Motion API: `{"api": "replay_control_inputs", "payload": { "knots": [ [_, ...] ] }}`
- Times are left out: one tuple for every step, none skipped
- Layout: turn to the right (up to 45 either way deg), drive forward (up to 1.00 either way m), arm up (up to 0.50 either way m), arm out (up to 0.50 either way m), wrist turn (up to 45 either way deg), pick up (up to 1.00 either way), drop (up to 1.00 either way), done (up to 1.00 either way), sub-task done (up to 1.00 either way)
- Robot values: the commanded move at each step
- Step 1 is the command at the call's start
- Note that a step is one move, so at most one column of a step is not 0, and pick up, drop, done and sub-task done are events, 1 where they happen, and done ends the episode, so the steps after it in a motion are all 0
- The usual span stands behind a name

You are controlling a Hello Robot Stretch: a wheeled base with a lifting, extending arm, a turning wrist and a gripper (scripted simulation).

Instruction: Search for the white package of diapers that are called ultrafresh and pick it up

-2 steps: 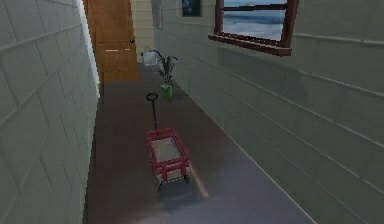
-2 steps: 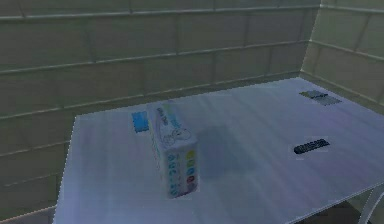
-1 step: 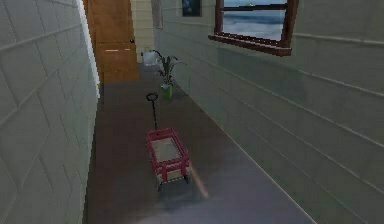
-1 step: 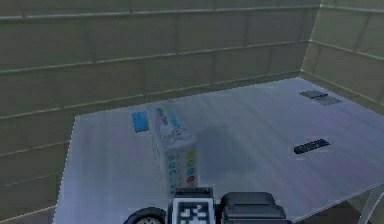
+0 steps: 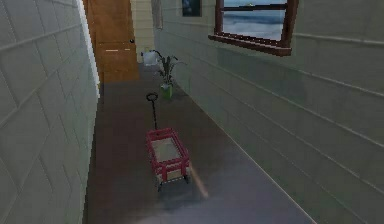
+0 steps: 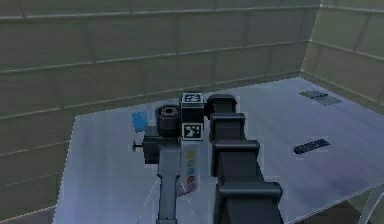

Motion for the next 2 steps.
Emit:
{"api": "replay_control_inputs", "payload": {
  "knots": [
    [0.0, 0.0, 0.0, 0.0, 45.0, 0.0, 0.0, 0.0, 0.0],
    [0.0, 0.0, 0.0, 0.0, 45.0, 0.0, 0.0, 0.0, 0.0]
  ]
}}
